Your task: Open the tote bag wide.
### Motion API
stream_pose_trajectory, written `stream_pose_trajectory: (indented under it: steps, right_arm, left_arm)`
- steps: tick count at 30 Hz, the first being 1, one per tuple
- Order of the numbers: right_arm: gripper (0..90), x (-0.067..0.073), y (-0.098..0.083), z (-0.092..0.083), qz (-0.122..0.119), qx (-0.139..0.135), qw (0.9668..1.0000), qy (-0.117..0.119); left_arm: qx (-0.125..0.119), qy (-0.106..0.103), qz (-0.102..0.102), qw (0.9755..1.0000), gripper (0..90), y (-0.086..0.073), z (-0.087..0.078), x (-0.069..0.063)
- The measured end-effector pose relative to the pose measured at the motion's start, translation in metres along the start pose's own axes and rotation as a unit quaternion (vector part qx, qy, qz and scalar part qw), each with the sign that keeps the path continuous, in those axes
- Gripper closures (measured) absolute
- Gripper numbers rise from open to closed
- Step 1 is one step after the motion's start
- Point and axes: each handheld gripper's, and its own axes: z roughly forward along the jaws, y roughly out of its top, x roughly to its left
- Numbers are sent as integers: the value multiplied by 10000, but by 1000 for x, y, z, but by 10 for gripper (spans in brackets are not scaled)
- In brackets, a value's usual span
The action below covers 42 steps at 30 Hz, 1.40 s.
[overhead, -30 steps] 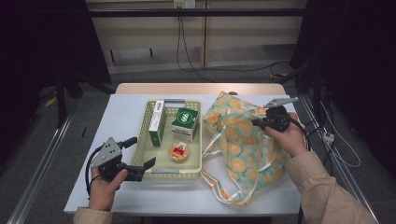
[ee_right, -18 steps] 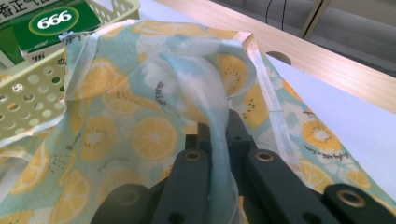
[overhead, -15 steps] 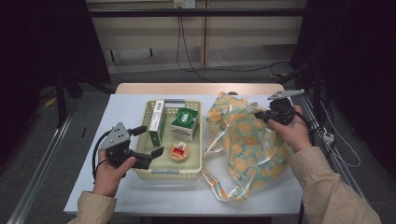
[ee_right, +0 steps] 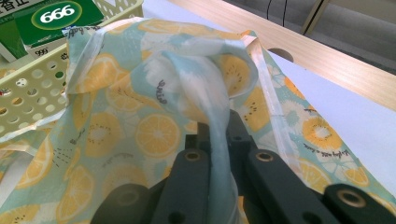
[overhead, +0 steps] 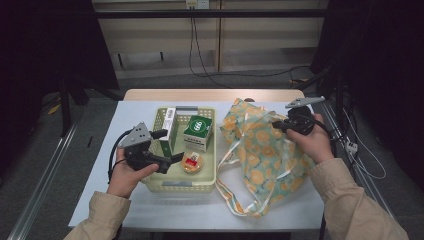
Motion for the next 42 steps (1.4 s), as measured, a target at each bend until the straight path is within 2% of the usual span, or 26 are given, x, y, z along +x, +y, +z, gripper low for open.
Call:
stream_pose_trajectory:
  steps: [1, 6, 16, 18, 19, 25, 36, 42]
  right_arm:
    - [886, 0, 0, 0, -7, 9, 10000, 1]
    - [887, 1, -1, 1, -9, 3, 10000, 4]
    - [887, -1, -4, 4, 106, 10, 9999, 51]
    - [887, -1, -4, 4, 100, 23, 9999, 34]
    - [887, -2, -4, 4, 122, 28, 9999, 53]
    - [887, -8, -5, 5, 304, -35, 9995, 120]
    - [887, -10, -6, 5, 348, -44, 9993, 119]
    - [887, -9, -7, 6, 354, -29, 9993, 140]
  left_arm:
    - [-1, -101, -37, 9999, 47, 0, 2, 1]
    - [18, -149, -86, 9999, 47, 1, 8, 4]
    - [89, -243, 6, 9997, 47, 5, 19, 4]
    - [106, -261, -25, 9996, 47, 6, 22, 4]
    - [125, -269, 29, 9996, 47, 6, 22, 4]
    - [137, -336, 27, 9993, 47, 8, 26, 6]
    - [382, -443, 33, 9983, 48, 6, 39, 9]
    - [642, -487, 46, 9967, 50, 2, 49, 10]
